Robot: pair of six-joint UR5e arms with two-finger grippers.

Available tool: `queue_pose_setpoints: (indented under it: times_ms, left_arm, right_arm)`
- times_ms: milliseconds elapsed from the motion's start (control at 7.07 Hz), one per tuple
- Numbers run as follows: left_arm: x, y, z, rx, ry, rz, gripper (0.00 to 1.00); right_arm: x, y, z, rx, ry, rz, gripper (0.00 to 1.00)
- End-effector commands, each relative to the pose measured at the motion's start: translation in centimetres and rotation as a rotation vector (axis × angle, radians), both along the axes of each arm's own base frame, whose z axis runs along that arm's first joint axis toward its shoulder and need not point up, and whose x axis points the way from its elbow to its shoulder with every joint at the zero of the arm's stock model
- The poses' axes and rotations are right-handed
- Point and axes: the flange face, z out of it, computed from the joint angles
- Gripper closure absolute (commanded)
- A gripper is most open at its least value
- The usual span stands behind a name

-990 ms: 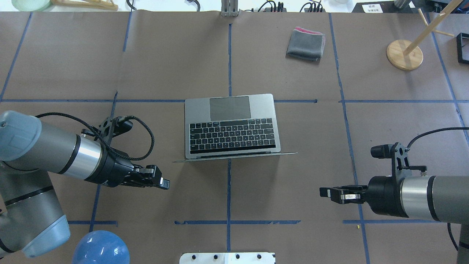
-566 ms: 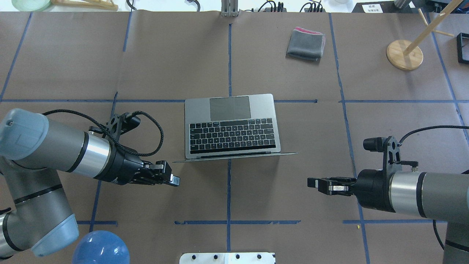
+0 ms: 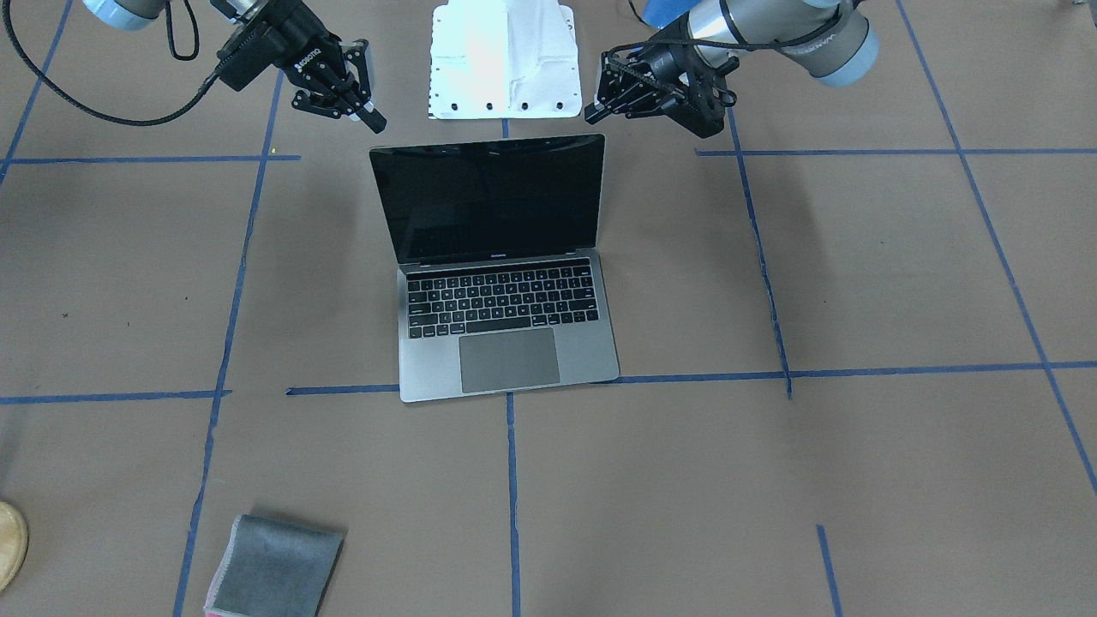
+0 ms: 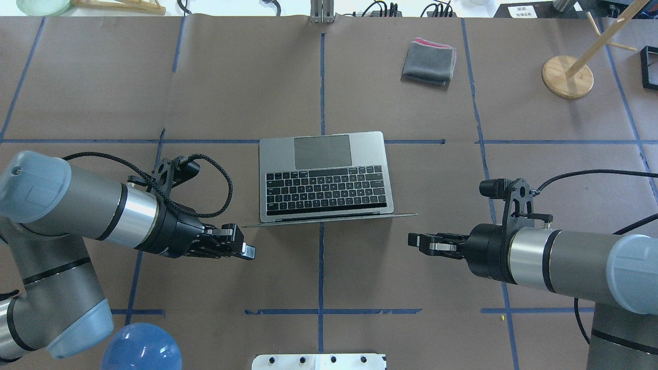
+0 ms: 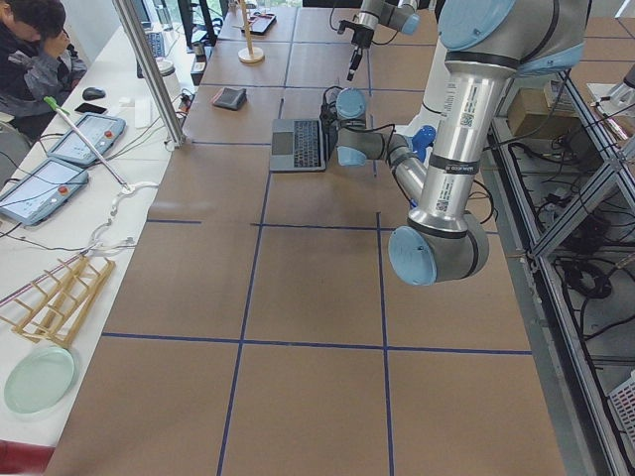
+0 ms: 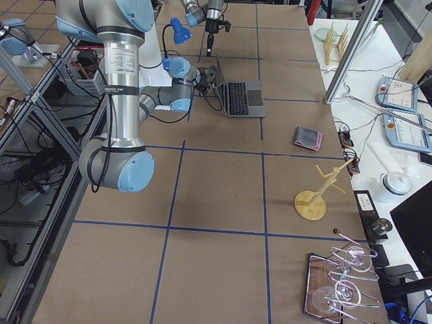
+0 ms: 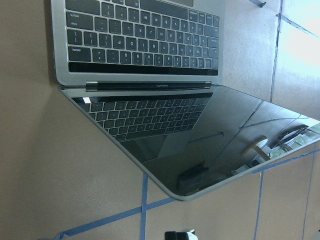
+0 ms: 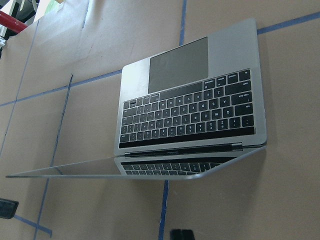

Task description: Close laptop

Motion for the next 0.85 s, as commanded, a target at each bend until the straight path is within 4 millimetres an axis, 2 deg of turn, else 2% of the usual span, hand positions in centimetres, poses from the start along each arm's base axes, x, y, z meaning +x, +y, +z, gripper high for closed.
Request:
queue_pose_setpoints:
  times_ms: [0,283,707]
  left_arm:
    - [-0.2,-0.4,0.2,-0.002,-0.005,-0.017,1.0]
    - [-0.1,-1.0,0.3,-0.002,-0.01,-0.047,1.0]
    - [-0.1,-2.3,0.5,-0.011,-0.036,-0.11,1.0]
  right_arm:
    - [-0.8,-0.5,0.5,-0.01,0.042,0.027,1.0]
    - [-2.6,-1.5,-2.1,-0.023,0.089,0.042,1.0]
    - [-2.2,-2.3,-1.9,-0.025,0.099,0.063,1.0]
